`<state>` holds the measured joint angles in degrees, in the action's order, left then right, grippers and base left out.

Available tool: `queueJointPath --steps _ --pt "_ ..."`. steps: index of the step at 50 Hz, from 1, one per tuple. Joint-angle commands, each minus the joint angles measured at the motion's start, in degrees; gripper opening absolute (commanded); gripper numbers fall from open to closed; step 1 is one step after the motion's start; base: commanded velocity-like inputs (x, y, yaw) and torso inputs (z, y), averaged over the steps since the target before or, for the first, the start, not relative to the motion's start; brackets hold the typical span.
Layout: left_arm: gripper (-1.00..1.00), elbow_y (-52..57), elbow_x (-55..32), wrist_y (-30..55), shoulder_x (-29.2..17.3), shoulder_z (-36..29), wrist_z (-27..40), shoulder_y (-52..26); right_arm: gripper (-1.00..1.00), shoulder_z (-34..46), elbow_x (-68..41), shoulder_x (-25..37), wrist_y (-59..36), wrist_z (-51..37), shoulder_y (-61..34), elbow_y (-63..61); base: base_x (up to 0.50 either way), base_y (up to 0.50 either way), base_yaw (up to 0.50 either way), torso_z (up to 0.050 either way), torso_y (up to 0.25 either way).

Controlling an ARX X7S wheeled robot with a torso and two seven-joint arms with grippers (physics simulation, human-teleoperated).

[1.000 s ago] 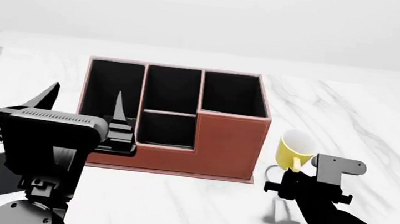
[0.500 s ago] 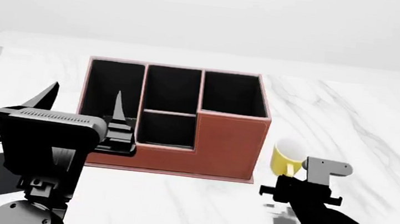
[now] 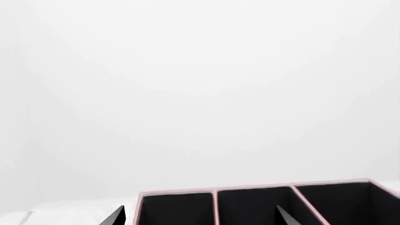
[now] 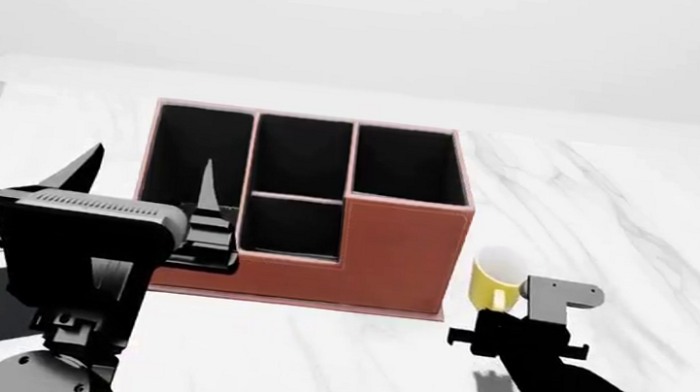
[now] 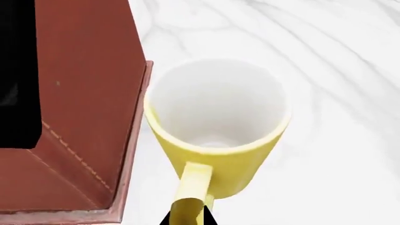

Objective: Pick up the yellow and white mug and place it to the right of the caddy.

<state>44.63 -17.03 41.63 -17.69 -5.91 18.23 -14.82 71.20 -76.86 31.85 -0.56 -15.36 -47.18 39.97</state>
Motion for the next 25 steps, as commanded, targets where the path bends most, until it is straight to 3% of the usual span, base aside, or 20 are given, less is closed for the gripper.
queueJointPath --steps 1,2,3,14,25 --pt "1.0 -0.03 -0.23 -0.13 -0.17 -0.12 0.24 0.01 -1.0 0.04 -0.19 -0.57 -1.17 -0.07 -0.01 2.17 0.0 0.0 0.0 0.0 0.0" --pt "1.0 -0.02 -0.25 -0.14 -0.18 -0.13 0.26 0.02 -1.0 0.03 -0.19 -0.45 -1.22 -0.18 -0.02 1.89 0.0 0.0 0.0 0.0 0.0" --pt "1.0 -0.01 -0.27 -0.15 -0.2 -0.14 0.28 0.02 1.0 0.02 -0.16 -0.25 -1.22 -0.41 -0.02 1.45 0.0 0.0 0.0 0.0 0.0" --pt "1.0 -0.06 -0.52 -0.19 -0.35 -0.27 0.49 -0.07 1.0 -0.44 0.69 4.07 0.07 -5.77 0.6 -7.69 0.0 0.0 0.0 0.0 0.0" --pt "1.0 0.04 -0.86 -0.17 -0.5 -0.3 0.69 -0.15 1.0 -0.57 3.31 14.5 1.98 -18.06 2.94 -29.37 0.0 0.0 0.0 0.0 0.0"
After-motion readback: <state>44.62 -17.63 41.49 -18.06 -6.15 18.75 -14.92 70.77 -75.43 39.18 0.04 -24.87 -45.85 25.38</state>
